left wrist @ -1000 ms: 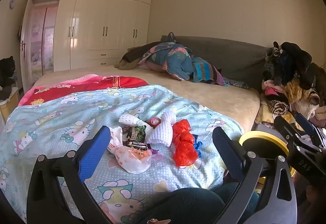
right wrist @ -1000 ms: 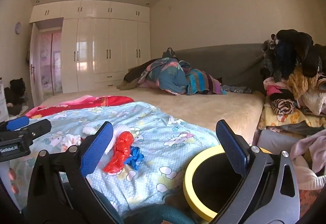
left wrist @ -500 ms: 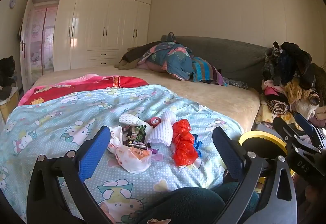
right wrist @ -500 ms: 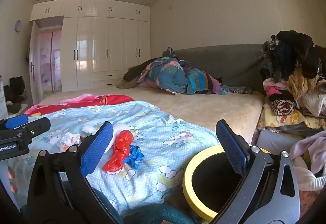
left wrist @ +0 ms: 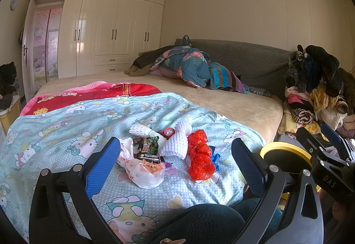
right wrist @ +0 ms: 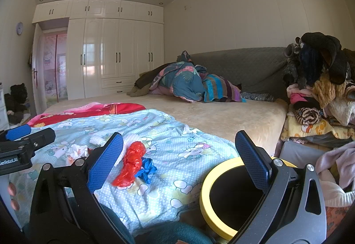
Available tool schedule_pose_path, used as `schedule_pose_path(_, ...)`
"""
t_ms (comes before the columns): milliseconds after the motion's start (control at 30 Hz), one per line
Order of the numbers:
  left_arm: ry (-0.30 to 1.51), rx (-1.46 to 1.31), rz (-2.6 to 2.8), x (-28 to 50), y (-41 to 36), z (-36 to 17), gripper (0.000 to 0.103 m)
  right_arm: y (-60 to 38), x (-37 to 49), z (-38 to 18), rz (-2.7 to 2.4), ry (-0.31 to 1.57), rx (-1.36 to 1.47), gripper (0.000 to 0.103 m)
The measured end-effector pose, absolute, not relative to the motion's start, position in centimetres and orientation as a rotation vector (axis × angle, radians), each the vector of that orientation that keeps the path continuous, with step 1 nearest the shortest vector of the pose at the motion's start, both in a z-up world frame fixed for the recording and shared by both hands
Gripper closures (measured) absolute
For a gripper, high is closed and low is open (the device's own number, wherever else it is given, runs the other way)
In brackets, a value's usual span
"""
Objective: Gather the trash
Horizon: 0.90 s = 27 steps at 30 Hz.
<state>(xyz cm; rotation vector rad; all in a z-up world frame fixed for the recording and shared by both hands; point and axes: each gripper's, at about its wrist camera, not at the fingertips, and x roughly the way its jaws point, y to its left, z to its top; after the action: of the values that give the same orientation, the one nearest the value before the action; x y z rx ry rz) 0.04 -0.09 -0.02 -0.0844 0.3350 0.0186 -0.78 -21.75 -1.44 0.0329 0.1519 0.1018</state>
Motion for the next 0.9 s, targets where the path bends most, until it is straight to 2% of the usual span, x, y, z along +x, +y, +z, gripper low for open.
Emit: schedule_pose_path(900,0.336,-0.085,0.017,0.06,-0.11,-0.05,0.006,-21.56,-0.74,-1.58,0.105,0.156,0.032,0.010)
